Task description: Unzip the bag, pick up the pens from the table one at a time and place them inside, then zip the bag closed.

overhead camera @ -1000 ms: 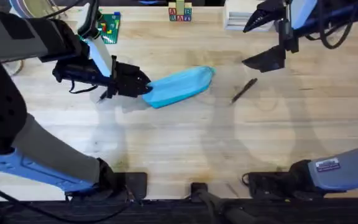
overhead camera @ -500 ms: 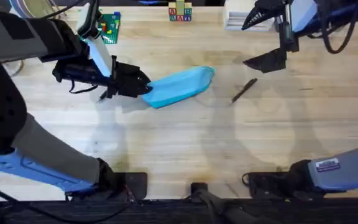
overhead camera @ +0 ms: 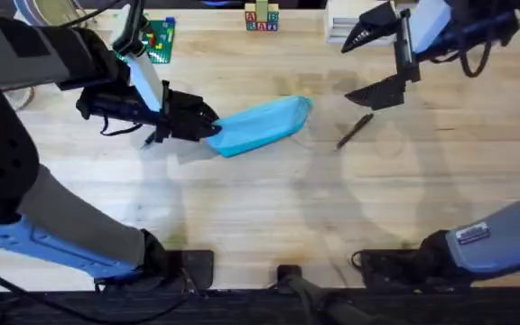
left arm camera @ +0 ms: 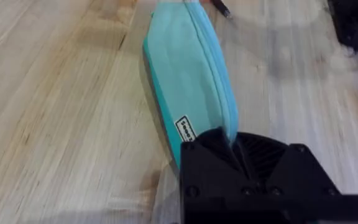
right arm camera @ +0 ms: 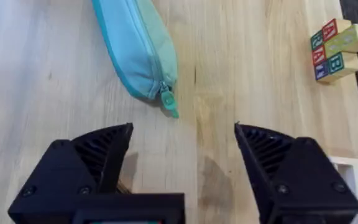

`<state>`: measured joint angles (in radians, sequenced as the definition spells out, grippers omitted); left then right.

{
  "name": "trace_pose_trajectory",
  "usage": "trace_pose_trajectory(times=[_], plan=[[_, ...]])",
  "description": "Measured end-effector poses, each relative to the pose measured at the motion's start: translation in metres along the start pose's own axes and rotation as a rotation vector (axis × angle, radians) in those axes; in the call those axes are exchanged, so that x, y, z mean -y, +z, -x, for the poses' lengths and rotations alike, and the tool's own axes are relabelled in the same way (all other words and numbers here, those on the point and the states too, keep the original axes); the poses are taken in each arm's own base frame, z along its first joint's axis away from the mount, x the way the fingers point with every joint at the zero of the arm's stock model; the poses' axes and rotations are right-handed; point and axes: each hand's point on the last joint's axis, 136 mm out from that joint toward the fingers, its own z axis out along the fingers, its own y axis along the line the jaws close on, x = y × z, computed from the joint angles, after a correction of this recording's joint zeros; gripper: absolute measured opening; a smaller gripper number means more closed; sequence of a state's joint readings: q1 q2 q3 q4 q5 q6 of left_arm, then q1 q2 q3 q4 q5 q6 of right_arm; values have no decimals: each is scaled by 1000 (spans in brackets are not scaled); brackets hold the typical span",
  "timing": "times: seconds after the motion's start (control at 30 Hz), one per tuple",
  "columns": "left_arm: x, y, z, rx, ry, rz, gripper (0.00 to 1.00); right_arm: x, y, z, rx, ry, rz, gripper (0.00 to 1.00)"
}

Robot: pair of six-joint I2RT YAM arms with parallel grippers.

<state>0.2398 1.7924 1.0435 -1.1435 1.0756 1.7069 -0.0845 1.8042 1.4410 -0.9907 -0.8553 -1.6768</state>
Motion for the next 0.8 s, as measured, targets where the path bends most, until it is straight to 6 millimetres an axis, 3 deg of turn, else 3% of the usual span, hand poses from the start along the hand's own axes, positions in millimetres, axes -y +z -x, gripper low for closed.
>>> trace_pose_trajectory(times=[0.47, 0.8], plan=[[0, 0, 0, 0, 0, 0, 43, -6, 31, -28, 39, 98, 84, 995], [0, 0, 0, 0, 0, 0, 42, -1, 44, -34, 46, 77, 88, 995]])
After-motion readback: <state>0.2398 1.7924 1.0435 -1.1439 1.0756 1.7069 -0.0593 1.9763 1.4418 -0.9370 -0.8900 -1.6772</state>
